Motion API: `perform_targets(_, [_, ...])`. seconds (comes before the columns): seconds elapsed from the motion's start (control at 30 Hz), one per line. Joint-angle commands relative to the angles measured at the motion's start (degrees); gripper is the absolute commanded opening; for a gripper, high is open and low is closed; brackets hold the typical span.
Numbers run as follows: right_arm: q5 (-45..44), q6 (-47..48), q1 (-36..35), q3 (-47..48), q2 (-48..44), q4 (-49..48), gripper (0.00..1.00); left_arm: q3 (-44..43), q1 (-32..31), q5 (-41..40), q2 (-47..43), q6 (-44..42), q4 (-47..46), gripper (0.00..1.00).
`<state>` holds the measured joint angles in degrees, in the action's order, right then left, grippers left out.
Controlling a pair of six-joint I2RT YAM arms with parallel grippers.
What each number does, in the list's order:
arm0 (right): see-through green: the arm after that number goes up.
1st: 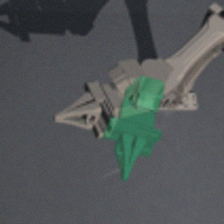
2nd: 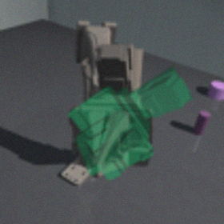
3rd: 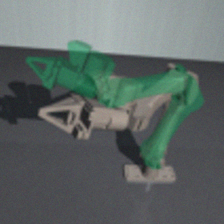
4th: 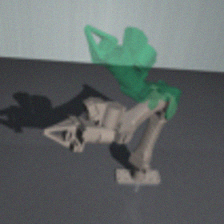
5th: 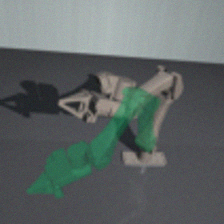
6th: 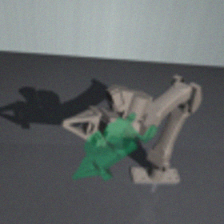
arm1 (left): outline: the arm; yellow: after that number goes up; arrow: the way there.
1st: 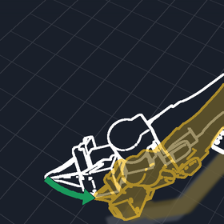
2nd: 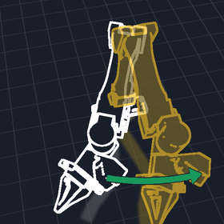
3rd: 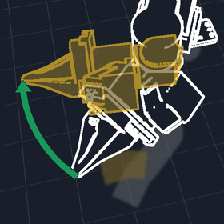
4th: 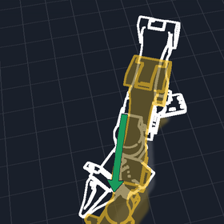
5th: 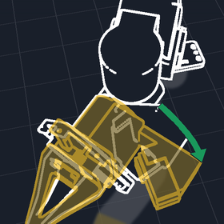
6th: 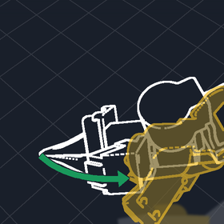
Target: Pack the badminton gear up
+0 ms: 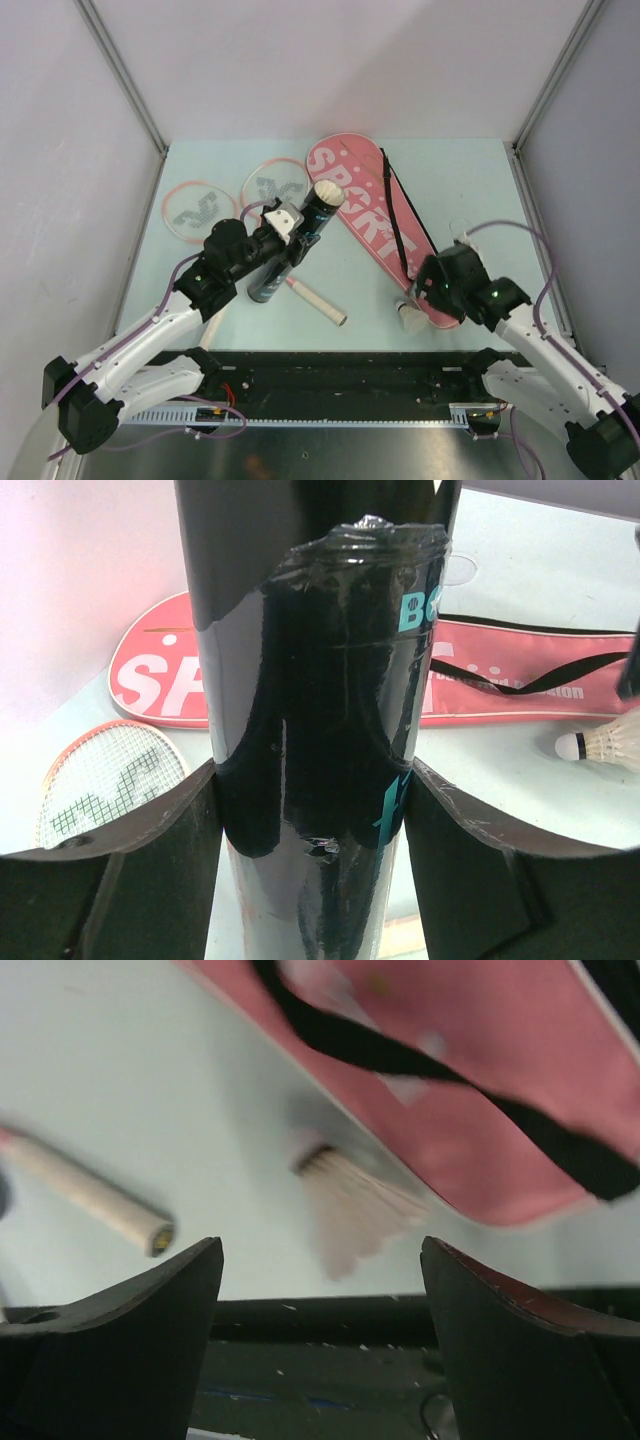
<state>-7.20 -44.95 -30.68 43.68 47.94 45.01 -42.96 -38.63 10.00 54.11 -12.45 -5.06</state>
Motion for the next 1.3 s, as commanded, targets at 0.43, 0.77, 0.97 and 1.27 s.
perform_targets(0.43, [11.25, -21.77, 4.84, -31.55, -16.39, -29.88, 0.32, -2.57, -0.22, 0.90, -0.49, 0.85, -4.08, 0.01])
perform_targets(0.77, [34.43, 3.96, 2.65, -12.29, -7.00, -40.55, 0.00, -2.66, -0.22, 2.83, 0.56, 0.41, -3.99, 0.01])
perform_targets(0.97, [30.60, 26.57, -2.19, 18.41, 7.50, -13.86, 0.00, -3.18, -0.30, 5.12, 2.31, -0.38, -2.77, 0.00])
perform_targets(1.27, [27.41, 35.00, -4.65, 46.83, 18.57, 4.99, 0.00, -4.50, -0.74, 4.85, 3.55, -1.61, -0.13, 0.00])
